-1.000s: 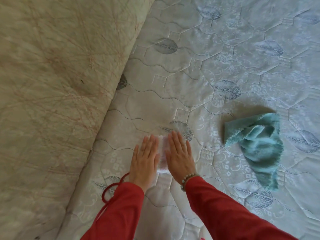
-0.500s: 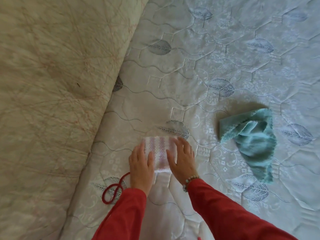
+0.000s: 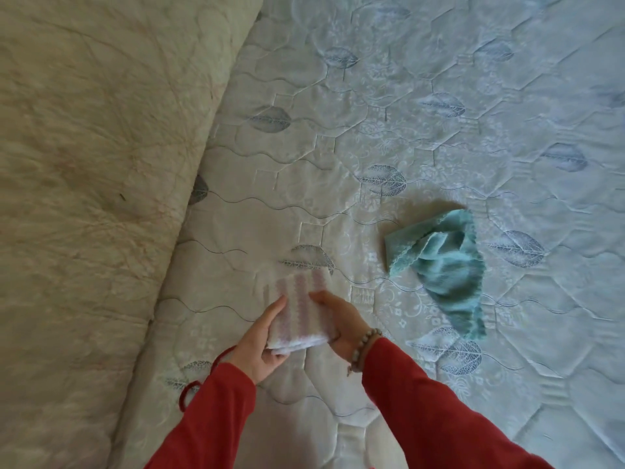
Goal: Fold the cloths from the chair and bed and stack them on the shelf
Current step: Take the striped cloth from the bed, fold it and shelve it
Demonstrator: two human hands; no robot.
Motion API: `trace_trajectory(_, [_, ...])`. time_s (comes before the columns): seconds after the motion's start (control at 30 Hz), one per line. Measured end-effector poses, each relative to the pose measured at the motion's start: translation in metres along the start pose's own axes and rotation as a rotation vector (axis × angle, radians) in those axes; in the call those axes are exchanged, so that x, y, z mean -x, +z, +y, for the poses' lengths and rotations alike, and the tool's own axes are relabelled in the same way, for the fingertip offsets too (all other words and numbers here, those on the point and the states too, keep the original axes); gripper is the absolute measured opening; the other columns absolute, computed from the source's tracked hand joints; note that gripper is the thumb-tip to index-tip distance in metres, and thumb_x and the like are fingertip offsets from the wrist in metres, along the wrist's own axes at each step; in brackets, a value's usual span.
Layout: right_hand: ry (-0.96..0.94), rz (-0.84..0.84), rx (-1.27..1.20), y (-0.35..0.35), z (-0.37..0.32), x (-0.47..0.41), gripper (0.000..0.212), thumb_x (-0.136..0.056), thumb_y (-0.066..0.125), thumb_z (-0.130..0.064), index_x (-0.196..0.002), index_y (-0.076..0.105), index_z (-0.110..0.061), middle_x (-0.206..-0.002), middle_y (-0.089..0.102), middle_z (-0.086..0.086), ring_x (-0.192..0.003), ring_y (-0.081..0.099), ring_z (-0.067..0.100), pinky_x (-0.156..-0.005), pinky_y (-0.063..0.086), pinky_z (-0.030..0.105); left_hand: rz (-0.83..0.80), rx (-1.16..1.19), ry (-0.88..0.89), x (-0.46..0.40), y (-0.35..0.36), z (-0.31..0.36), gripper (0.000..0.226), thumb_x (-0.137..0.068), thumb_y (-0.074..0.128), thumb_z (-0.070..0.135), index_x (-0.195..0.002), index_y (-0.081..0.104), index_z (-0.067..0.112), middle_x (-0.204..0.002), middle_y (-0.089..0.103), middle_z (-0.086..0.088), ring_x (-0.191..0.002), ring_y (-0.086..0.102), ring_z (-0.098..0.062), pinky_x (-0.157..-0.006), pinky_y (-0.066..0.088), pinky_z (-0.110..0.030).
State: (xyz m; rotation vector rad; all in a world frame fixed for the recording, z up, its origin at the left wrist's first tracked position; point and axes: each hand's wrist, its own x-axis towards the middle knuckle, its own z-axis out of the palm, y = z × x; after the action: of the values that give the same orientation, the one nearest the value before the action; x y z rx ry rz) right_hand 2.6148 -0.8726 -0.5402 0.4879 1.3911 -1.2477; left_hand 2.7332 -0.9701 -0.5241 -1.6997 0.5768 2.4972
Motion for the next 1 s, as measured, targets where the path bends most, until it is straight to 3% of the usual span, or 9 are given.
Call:
trace_trajectory(0.1, [-0.038,-0.156,-0.218,-0.006,-0.02,0.027,0.061,-0.072,0.077,-0.014,-0.125,0.057,0.007,-0.117,0.064,0.023,-0.1,0.065,0.034,-0.091,0.055,0.047,-0.203,0.004,0.088,0.025,0.027,0.017,0.057,-0.086,0.072,0.031,-0.134,0.057,0.003,-0.134,0.06,-0.021,-0.123,0.059,-0.034,-0.106,0.046,-0.046])
trace_trajectory(0.17, [-0.125,-0.24,-0.263,-0.009,-0.041,0.049,0.066,-0.071,0.075,-0.011,-0.13,0.053,0.006,-0.122,0.061,0.025,-0.103,0.064,0.034,-0.09,0.055,0.045,-0.352,-0.051,0.146,0.046,0.048,0.032,0.056,-0.094,0.06,0.029,-0.14,0.048,0.0,-0.143,0.05,-0.024,-0.134,0.047,-0.038,-0.114,0.035,-0.051])
trace_trajectory(0.3, [-0.307,-0.381,-0.312,-0.012,-0.098,0.113,0.051,-0.086,0.063,-0.006,-0.135,0.05,0.004,-0.127,0.06,0.024,-0.107,0.064,0.032,-0.093,0.055,0.043,-0.483,-0.183,0.26,0.104,0.099,0.064,0.049,-0.096,0.052,0.019,-0.139,0.048,-0.005,-0.144,0.048,-0.027,-0.134,0.046,-0.039,-0.116,0.032,-0.051])
trace_trajectory(0.37, [-0.382,-0.426,-0.312,-0.012,-0.131,0.154,0.044,-0.088,0.059,-0.006,-0.131,0.054,0.004,-0.12,0.065,0.022,-0.102,0.068,0.03,-0.085,0.059,0.042,-0.501,-0.231,0.349,0.148,0.131,0.079,0.046,-0.093,0.054,0.015,-0.134,0.052,-0.006,-0.134,0.057,-0.026,-0.121,0.059,-0.036,-0.106,0.047,-0.042])
trace_trajectory(0.43, [-0.47,-0.451,-0.312,-0.011,-0.163,0.206,0.042,-0.089,0.056,-0.005,-0.13,0.054,0.004,-0.123,0.065,0.025,-0.104,0.068,0.032,-0.083,0.059,0.042,-0.549,-0.259,0.426,0.197,0.166,0.092,0.028,-0.097,0.047,0.007,-0.115,0.06,-0.009,-0.098,0.07,-0.024,-0.075,0.072,-0.021,-0.068,0.06,-0.023])
trace_trajectory(0.5, [-0.575,-0.479,-0.286,-0.008,-0.194,0.263,0.044,-0.092,0.053,-0.004,-0.135,0.05,0.007,-0.133,0.057,0.029,-0.111,0.064,0.037,-0.086,0.058,0.045,-0.624,-0.265,0.475,0.25,0.2,0.101,0.025,-0.1,0.035,0.001,-0.098,0.059,-0.005,-0.064,0.068,-0.014,-0.041,0.062,-0.013,-0.04,0.048,-0.015])
trace_trajectory(0.63, [-0.756,-0.532,-0.204,-0.007,-0.235,0.376,0.043,-0.096,0.052,-0.008,-0.134,0.05,0.01,-0.136,0.053,0.032,-0.126,0.053,0.045,-0.104,0.048,0.05,-0.711,-0.254,0.554,0.343,0.252,0.113,0.023,-0.099,0.039,0.0,-0.105,0.061,-0.004,-0.075,0.072,-0.012,-0.051,0.067,-0.014,-0.038,0.046,-0.014])
trace_trajectory(0.8, [-0.901,-0.57,-0.256,-0.016,-0.251,0.493,0.043,-0.094,0.055,-0.008,-0.134,0.052,0.007,-0.134,0.059,0.026,-0.126,0.055,0.04,-0.106,0.047,0.048,-0.836,-0.334,0.647,0.442,0.292,0.11,0.038,-0.101,0.047,0.017,-0.133,0.057,-0.001,-0.131,0.062,-0.021,-0.12,0.062,-0.03,-0.095,0.054,-0.037])
trace_trajectory(1.0, [-1.033,-0.579,-0.309,-0.03,-0.243,0.597,0.043,-0.091,0.056,-0.009,-0.132,0.055,0.002,-0.133,0.06,0.024,-0.116,0.063,0.034,-0.095,0.055,0.043,-0.979,-0.337,0.719,0.522,0.325,0.085,0.044,-0.101,0.05,0.02,-0.14,0.049,0.0,-0.142,0.053,-0.021,-0.132,0.051,-0.033,-0.112,0.036,-0.047])
